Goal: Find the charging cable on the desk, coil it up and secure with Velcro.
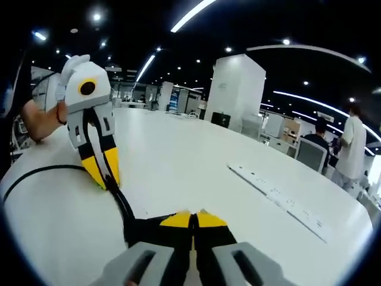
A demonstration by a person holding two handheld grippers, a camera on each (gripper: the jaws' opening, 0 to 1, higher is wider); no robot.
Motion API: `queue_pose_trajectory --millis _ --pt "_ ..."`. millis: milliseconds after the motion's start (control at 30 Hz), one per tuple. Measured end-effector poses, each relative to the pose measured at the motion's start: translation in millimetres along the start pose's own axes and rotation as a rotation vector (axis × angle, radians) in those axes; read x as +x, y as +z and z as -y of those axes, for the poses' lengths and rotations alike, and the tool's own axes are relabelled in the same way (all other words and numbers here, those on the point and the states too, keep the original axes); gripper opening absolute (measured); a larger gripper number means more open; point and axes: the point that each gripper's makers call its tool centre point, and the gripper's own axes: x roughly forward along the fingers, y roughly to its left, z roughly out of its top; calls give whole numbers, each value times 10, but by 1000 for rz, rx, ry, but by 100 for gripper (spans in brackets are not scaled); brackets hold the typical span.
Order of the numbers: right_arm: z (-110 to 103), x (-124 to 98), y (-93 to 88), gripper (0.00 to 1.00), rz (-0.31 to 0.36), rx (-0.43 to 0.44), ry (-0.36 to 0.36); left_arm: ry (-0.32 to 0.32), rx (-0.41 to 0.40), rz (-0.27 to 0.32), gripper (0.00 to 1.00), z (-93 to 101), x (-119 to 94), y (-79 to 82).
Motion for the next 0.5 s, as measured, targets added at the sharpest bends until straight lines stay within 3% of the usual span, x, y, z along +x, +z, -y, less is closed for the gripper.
queue_pose_trajectory --millis 133,233,267,300,500 --pt "-70 12 -5 3 -8 9 22 0 0 0 9 8 -3 -3" --pt "-183 35 -159 3 -64 2 64 0 -1 1 9 12 -6 -4" --pt "-146 21 -108 3 -25 2 48 0 -1 0 9 13 -7 -4" --pt "-129 24 -99 3 -26 31 48 0 -1 1 9 13 -7 -4" --pt "-153 26 -87 3 -29 8 52 -1 -1 2 9 15 -7 -3"
